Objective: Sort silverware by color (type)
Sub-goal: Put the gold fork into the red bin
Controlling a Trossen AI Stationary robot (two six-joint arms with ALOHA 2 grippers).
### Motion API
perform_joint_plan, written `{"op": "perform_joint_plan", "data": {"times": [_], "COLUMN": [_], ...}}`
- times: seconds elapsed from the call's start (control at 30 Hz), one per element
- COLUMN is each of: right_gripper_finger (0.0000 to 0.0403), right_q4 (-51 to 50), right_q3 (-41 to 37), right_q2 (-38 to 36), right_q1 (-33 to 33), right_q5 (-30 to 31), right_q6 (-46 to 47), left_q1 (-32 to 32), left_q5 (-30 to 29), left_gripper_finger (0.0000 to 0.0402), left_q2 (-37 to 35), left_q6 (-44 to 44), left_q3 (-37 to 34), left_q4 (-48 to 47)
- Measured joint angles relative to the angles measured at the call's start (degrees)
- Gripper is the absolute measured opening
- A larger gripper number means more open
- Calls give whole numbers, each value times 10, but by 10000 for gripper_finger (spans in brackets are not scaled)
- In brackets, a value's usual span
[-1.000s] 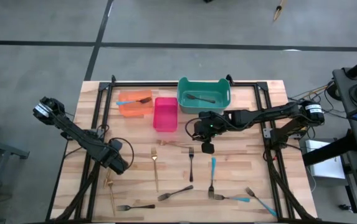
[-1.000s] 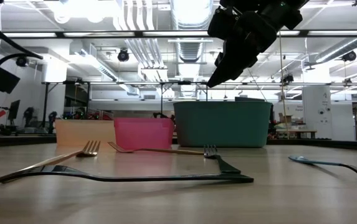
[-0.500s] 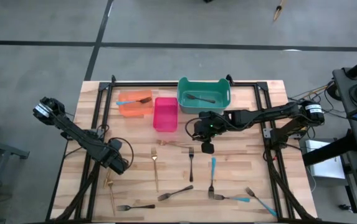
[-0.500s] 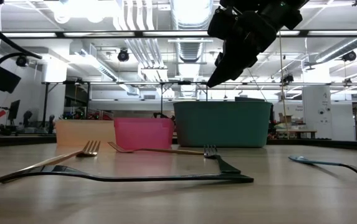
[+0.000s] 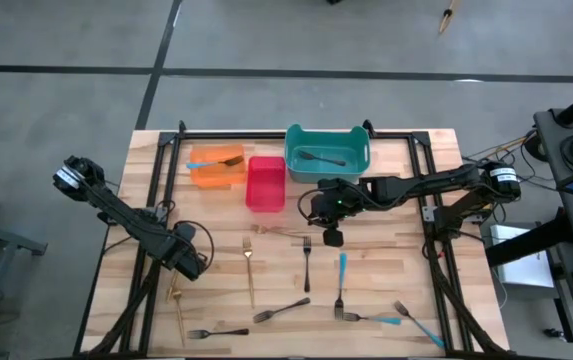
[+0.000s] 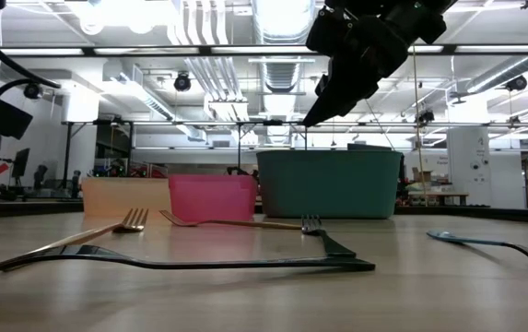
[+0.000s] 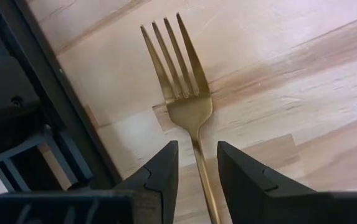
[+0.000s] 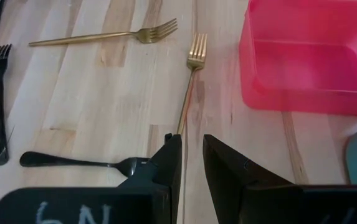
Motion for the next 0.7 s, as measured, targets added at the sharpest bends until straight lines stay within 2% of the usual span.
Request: {"op": "perform_joint_plan", "data": {"times": [0.33,0.53,0.7], "right_gripper_finger": [57,57,57], "right_q4": [1,1,1], "right_q3": [0,0,0], "right_q2": [0,0,0], "right_q1": [0,0,0], "right_q5": [0,0,0], "right_q6": [4,13,16], "left_q1": [0,0,0], "left_q5": [-25,16,15], "left_gripper_finger": [93,93,93], "left_q2": [0,0,3], "left_q6": [-30,-41,-52], "left_q3": [-10,-21,-25], "left_q4": [15,29,34]}}
